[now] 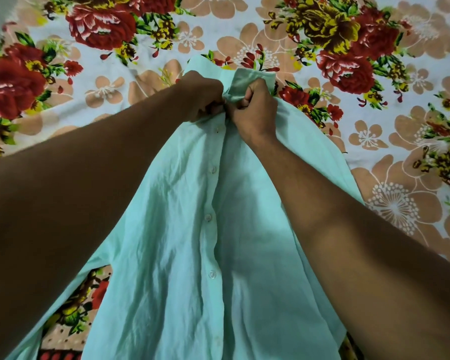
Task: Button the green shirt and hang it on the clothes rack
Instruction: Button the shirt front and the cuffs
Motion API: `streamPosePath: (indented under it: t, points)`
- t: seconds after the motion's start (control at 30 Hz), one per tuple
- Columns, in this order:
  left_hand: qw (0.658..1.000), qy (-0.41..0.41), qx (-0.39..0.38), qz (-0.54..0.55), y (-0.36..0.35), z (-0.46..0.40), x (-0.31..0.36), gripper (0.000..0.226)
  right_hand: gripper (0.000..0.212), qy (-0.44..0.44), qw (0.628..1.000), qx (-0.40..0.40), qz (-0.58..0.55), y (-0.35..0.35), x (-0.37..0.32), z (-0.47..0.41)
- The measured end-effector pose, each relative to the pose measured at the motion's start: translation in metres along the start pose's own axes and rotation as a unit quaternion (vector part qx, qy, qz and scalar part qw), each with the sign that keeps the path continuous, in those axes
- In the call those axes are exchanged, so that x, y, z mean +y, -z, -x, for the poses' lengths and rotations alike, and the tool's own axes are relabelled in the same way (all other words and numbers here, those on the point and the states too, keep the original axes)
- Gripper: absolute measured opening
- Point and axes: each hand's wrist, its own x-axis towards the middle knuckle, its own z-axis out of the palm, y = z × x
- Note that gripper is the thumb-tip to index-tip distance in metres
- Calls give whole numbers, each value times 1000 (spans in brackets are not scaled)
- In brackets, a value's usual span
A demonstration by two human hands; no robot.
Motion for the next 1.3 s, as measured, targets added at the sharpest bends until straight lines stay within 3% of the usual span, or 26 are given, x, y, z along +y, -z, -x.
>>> streamPosePath:
  t: [0.1,0.17,0.27,0.37,0.47,0.73,0.97,1.13,1.3]
  points:
    - [999,-27,38,0,-6,9,-8,8,27,5,997,-32,66,4,-7,-1]
    - [994,-65,80,-28,2,16,-24,17,6,12,993,-53,100,6,-11,3]
    - [979,-134,137,-65,25,33,-58,16,20,36,987,-59,147,6,-22,31]
    - [958,-187,195,-98,51,64,-102,15,29,161,957,-10,243,-2,-30,90]
    - [942,-216,230,-113,76,101,-150,16,37,252,935,-44,244,-24,-55,156]
    - [919,-228,299,-120,142,215,-271,22,35,335,905,-194,175,-71,-135,299]
    - [897,-220,353,-148,157,299,-351,23,40,347,890,-258,146,-69,-155,399]
    - [900,-157,387,-121,140,369,-406,21,21,371,879,-275,124,-44,-151,472]
    - [925,-134,344,-93,107,433,-442,16,8,391,862,-306,104,-14,-132,532]
